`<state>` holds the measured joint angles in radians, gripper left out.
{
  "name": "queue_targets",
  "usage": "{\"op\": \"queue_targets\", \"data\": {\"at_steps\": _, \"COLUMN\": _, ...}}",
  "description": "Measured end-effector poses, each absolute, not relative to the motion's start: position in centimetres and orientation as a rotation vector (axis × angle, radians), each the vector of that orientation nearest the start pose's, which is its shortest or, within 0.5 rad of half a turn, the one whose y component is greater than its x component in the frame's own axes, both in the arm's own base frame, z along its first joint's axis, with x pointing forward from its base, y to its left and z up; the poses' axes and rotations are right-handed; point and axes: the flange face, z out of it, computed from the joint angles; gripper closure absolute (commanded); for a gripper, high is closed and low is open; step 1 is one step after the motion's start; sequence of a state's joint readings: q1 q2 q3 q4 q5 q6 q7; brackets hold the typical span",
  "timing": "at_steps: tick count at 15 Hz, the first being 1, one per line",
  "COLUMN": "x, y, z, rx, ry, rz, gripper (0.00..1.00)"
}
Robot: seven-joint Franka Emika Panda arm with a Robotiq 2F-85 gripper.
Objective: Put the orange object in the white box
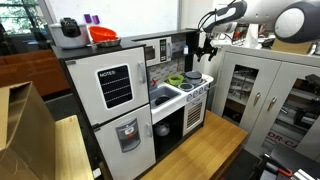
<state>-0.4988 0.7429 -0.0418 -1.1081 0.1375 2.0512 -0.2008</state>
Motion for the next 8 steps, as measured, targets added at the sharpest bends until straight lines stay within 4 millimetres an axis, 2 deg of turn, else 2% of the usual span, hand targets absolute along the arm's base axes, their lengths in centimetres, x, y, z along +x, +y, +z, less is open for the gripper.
{"op": "queue_targets", "data": {"at_steps": 3, "x": 64.6, "y": -36.8, "z": 40.7, "rx": -3.057, "ry": 0.551, "rz": -0.251, "gripper": 0.0}}
{"op": "queue_targets", "data": {"at_steps": 8, "x": 59.0, "y": -33.3, "z": 40.6, "rx": -3.078, "ry": 0.393, "rz": -0.093, "gripper": 0.0}}
